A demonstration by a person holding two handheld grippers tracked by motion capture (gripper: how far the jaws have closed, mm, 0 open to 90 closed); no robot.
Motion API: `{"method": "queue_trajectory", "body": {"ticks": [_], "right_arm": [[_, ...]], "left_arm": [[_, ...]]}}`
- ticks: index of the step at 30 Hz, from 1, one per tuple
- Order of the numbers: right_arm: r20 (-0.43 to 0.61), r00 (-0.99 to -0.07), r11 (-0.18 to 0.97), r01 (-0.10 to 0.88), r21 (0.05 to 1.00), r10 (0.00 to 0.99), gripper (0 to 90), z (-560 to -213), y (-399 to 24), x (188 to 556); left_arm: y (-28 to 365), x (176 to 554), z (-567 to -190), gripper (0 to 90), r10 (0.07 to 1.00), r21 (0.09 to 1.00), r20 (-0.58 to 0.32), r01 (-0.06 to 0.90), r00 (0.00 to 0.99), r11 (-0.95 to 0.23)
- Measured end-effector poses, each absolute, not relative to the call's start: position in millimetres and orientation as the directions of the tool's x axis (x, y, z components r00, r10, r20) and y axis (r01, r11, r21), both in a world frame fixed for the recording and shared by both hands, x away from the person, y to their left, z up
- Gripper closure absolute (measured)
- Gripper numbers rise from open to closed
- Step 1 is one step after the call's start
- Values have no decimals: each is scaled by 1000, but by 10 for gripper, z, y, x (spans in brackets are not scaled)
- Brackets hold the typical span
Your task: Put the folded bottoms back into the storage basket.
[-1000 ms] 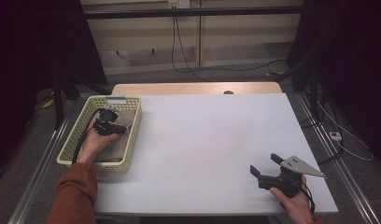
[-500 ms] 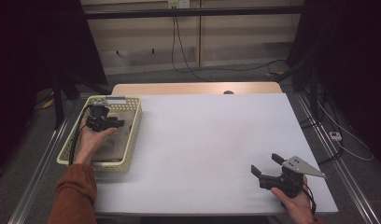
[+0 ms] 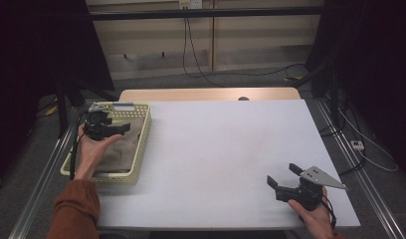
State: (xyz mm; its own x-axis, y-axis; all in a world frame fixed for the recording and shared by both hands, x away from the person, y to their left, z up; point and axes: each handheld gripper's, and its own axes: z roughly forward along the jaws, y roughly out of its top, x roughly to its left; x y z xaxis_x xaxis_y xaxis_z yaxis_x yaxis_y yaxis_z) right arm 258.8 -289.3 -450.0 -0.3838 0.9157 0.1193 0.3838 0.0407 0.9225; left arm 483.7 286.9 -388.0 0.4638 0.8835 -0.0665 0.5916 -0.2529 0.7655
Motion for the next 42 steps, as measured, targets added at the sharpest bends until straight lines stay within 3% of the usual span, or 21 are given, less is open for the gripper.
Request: {"method": "queue_trajectory", "body": {"ticks": [5,10,18,42], "right_arm": [[113,-389,49,385,922,914,63,-4503,-2888,2589],[115,-383,45,385,922,916,63,-4502,-2894,2586],[113,-384,47,383,923,916,63,-4499,-2889,2581],[114,-383,46,384,922,917,63,-4497,-2877,2586]], "left_arm": [[2885,4761,-3820,62,881,759,-20,581,473,-294],[2883,4687,-3768,69,888,772,22,556,460,-307],[2938,4581,-3715,60,876,800,-16,532,481,-278],[2993,4189,-3632,58,873,842,21,463,487,-279]]}}
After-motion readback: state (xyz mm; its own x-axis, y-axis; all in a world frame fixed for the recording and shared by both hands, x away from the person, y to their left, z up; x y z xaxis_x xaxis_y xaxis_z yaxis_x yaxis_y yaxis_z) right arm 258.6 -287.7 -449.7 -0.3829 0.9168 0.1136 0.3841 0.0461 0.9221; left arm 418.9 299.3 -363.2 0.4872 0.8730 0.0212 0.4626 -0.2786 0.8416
